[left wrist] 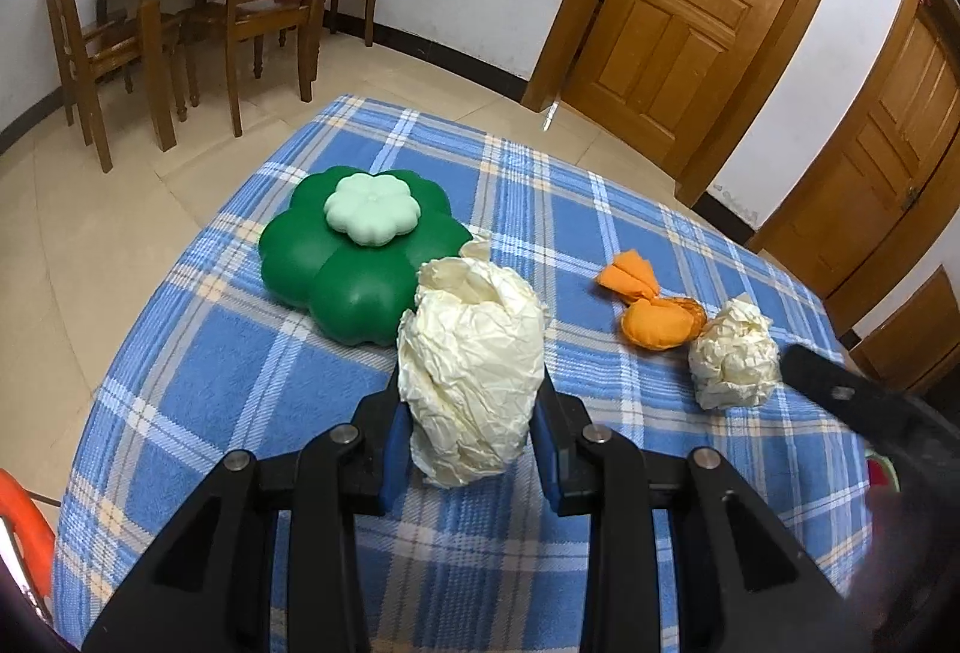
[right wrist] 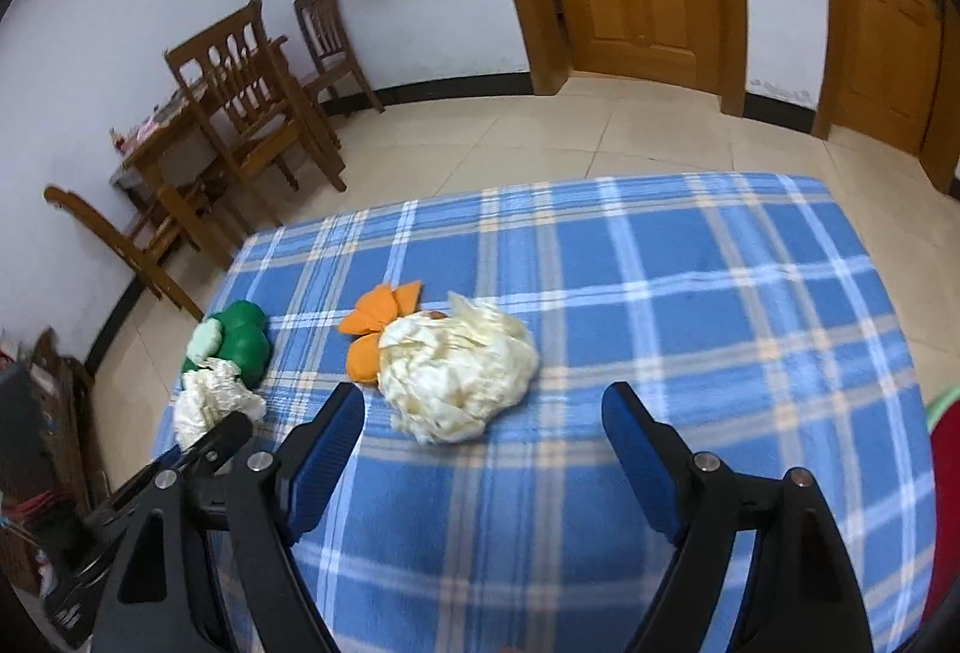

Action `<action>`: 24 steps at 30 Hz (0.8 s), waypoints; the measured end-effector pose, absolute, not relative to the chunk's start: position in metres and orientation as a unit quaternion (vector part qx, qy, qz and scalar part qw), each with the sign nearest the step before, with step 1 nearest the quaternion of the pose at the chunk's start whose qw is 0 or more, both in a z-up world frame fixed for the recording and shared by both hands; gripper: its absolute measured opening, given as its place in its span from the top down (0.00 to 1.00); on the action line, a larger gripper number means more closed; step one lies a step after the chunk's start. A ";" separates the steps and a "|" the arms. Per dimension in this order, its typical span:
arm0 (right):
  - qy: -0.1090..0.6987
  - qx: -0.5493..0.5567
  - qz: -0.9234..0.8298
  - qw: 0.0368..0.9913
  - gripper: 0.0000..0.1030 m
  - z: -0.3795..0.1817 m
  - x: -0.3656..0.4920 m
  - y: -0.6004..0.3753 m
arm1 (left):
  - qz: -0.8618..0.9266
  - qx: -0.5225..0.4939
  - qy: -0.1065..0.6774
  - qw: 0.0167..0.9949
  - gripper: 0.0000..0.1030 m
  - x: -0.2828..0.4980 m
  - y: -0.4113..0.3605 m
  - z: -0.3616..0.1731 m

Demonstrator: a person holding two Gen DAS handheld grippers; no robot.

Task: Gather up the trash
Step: 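Grasp the second crumpled paper ball with the right tool while the left holds its ball, then carry both paper balls over the red bucket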

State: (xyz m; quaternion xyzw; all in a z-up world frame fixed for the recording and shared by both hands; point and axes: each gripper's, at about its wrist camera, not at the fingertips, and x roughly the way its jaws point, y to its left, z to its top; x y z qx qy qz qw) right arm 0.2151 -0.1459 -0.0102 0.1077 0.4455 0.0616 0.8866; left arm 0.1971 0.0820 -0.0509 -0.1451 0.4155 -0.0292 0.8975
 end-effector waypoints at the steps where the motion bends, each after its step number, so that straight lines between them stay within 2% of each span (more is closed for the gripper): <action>1: 0.448 0.105 0.063 0.886 0.19 -0.013 0.219 -0.143 | -0.029 -0.147 0.415 0.898 0.66 0.197 0.084 -0.051; 4: 0.454 0.105 0.069 0.882 0.21 -0.021 0.228 -0.137 | -0.030 -0.148 0.416 0.897 0.66 0.197 0.086 -0.051; 8: 0.458 0.101 0.068 0.881 0.39 -0.028 0.231 -0.131 | -0.030 -0.153 0.417 0.895 0.66 0.196 0.087 -0.051; 11: 0.448 0.097 0.073 0.886 0.46 -0.026 0.228 -0.131 | -0.032 -0.154 0.417 0.895 0.66 0.196 0.086 -0.050; 24: 0.418 0.124 0.072 0.897 0.49 -0.001 0.194 -0.158 | -0.039 -0.155 0.418 0.894 0.66 0.197 0.081 -0.050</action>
